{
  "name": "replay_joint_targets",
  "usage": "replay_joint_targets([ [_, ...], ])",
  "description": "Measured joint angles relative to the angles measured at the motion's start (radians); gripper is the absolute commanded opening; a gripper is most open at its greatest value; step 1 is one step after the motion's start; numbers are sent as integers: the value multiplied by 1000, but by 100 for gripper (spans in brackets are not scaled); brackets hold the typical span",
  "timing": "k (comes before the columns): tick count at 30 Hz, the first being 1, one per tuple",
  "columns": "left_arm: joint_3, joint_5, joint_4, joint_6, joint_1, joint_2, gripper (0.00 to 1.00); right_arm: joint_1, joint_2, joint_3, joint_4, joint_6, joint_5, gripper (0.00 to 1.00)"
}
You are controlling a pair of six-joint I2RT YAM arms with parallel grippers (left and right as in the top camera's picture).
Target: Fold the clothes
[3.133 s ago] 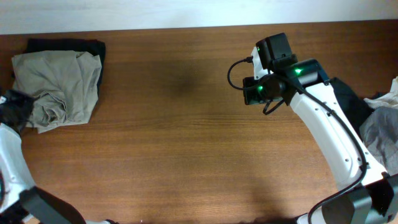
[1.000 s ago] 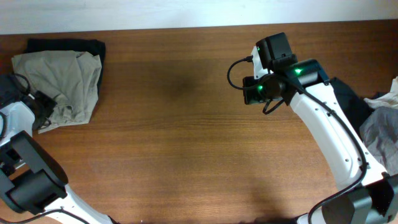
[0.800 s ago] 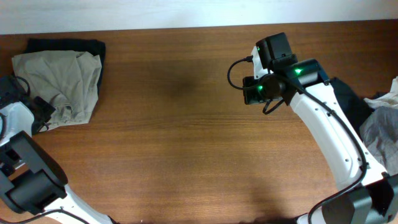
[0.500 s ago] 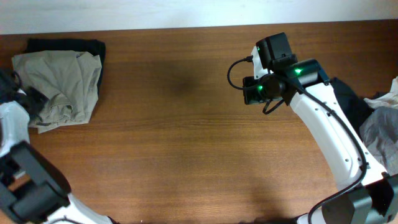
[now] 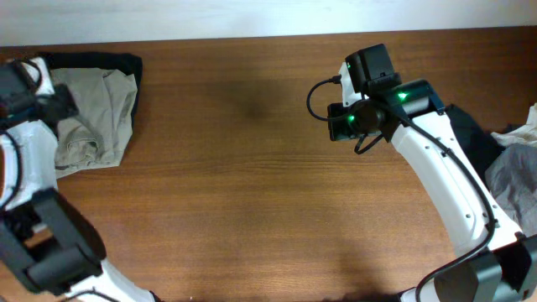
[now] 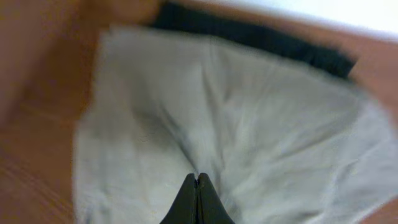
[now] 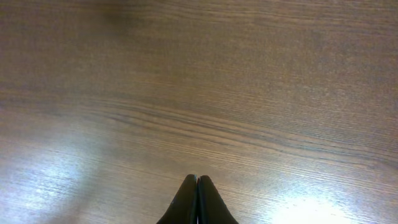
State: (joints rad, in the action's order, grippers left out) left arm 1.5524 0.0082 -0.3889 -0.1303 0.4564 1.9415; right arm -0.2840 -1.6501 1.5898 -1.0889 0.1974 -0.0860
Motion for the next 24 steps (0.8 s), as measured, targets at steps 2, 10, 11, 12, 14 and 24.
replay_joint_targets([
  [2, -5, -13, -3, -8, 0, 46, 1, 0, 0, 0, 0, 0, 0, 4],
  [10, -6, -69, 57, -23, 0, 116, 0, 0, 0, 0, 0, 0, 0, 4],
  [11, -7, -72, 88, -25, 0, 119, 1, 0, 0, 0, 0, 0, 0, 4],
  [12, -7, -72, 109, -27, 0, 123, 0, 0, 0, 0, 0, 1, 0, 4],
  [14, -6, -66, 140, -27, 0, 140, 0, 0, 0, 0, 0, 0, 0, 4],
  [24, -10, -3, 462, -19, 0, 267, 1, 0, 0, 0, -3, 7, 0, 4],
])
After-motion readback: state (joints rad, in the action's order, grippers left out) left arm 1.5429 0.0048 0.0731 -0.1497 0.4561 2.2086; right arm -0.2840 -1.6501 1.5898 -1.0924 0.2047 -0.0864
